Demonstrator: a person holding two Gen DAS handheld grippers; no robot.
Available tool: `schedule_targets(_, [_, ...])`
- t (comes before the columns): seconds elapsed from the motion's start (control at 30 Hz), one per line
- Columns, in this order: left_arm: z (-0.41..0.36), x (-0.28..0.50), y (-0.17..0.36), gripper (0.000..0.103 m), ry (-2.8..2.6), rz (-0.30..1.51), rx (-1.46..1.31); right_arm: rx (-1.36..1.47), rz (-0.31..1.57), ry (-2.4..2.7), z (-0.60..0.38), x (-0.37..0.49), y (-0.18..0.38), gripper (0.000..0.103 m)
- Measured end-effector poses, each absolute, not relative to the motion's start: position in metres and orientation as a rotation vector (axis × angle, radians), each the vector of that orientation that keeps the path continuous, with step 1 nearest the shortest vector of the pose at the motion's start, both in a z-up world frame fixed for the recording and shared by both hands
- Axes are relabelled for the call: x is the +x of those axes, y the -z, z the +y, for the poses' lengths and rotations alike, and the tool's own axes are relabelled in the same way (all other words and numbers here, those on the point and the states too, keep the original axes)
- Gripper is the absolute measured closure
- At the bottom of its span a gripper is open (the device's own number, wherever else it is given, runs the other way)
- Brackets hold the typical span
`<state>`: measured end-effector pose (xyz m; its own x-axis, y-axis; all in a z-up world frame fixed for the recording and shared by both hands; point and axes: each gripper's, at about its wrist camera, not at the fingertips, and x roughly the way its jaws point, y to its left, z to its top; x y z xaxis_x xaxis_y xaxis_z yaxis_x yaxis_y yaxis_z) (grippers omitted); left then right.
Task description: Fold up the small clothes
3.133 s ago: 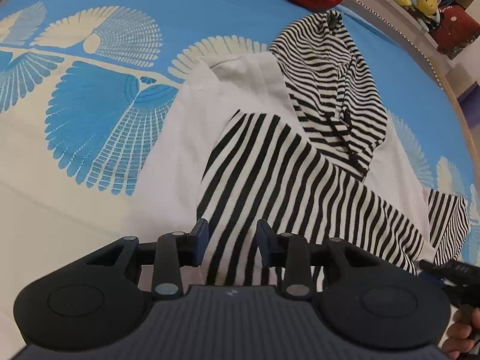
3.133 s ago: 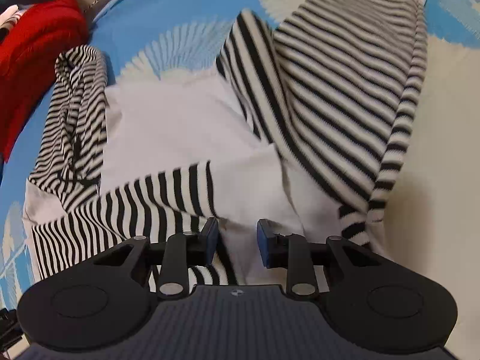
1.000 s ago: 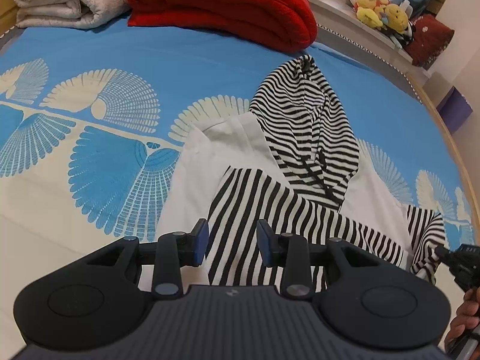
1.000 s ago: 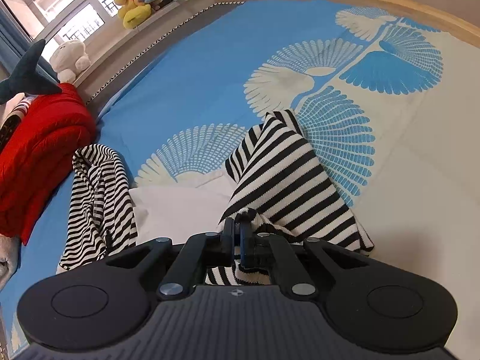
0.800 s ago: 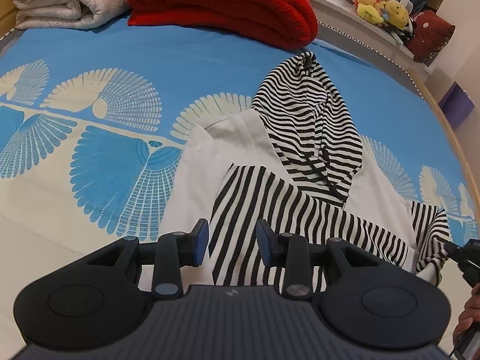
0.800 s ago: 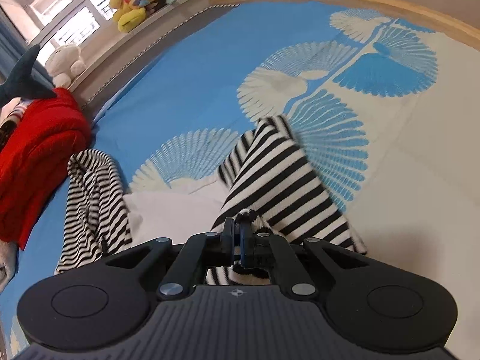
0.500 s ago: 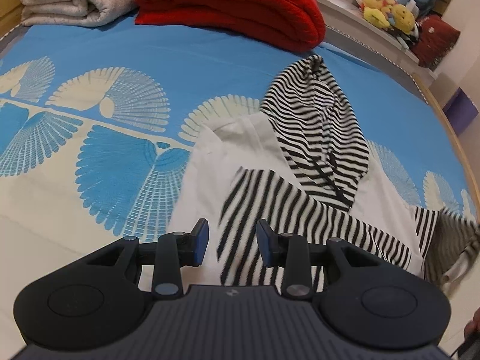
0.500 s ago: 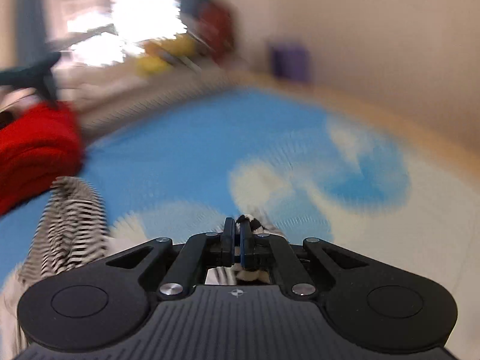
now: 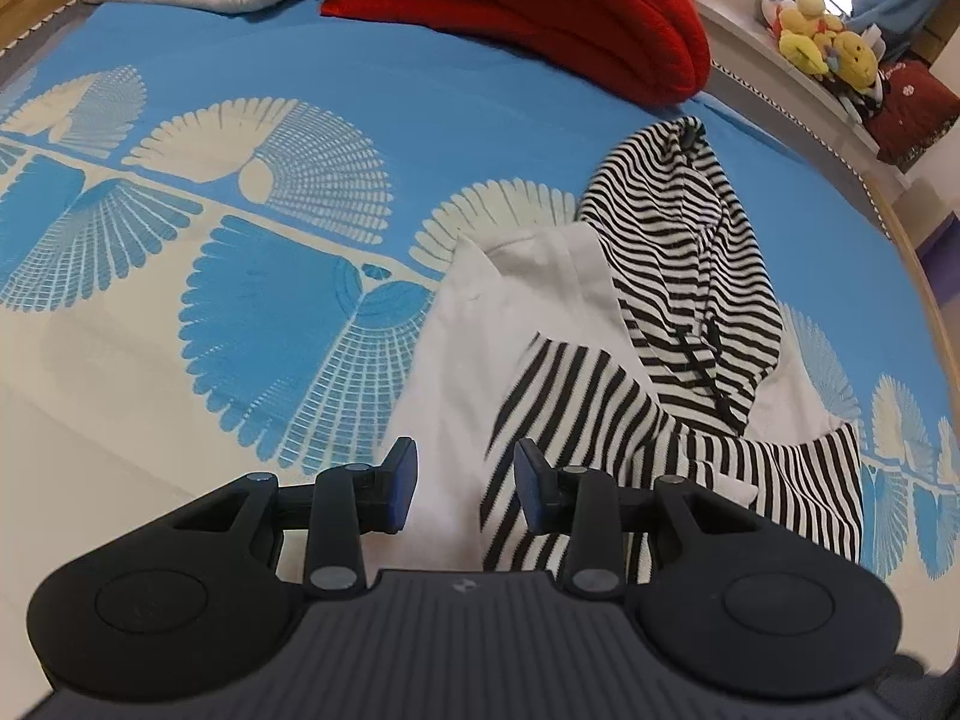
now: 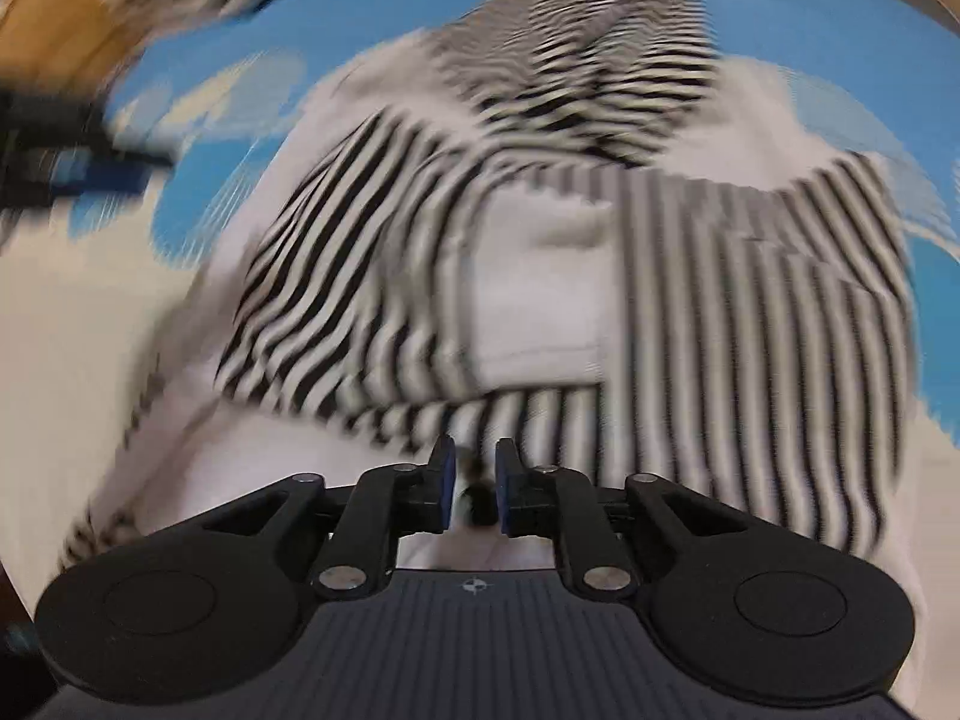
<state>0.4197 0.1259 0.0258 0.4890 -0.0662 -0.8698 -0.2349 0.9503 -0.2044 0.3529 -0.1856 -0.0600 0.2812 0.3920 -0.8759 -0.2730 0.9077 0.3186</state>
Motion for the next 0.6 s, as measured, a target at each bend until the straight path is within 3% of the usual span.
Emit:
schedule_targets(0.07, [0.118,0.42,-0.023,0.064,-0.089,1.061,-0.324,0.184,1.159,-0.391,-0.205,0.361,0.05,0.073])
schedule_targets(0.2, [0.075,0.42,-0.017,0.063,0.026,1.067,-0.305,0.359,1.102,-0.186,-0.241,0.373,0.039,0.068])
schedule_targets(0.33, [0.017,0.414,-0.003,0.06,0.199,1.08,-0.241,0.607,1.157,0.075,-0.288,0.375,0.063,0.067])
schedule_targets(0.47, [-0.029,0.41,0.021,0.042,0.274,1.105,-0.147,0.777,1.228,0.267,-0.323,0.365,0.094,0.069])
schedule_targets(0.57, [-0.055,0.411,0.038,0.023,0.294,1.123,-0.065,0.817,1.236,0.265,-0.329,0.365,0.101,0.069])
schedule_targets(0.6, [-0.062,0.411,0.045,0.022,0.286,1.127,-0.02,0.808,1.239,0.264,-0.328,0.366,0.1,0.069])
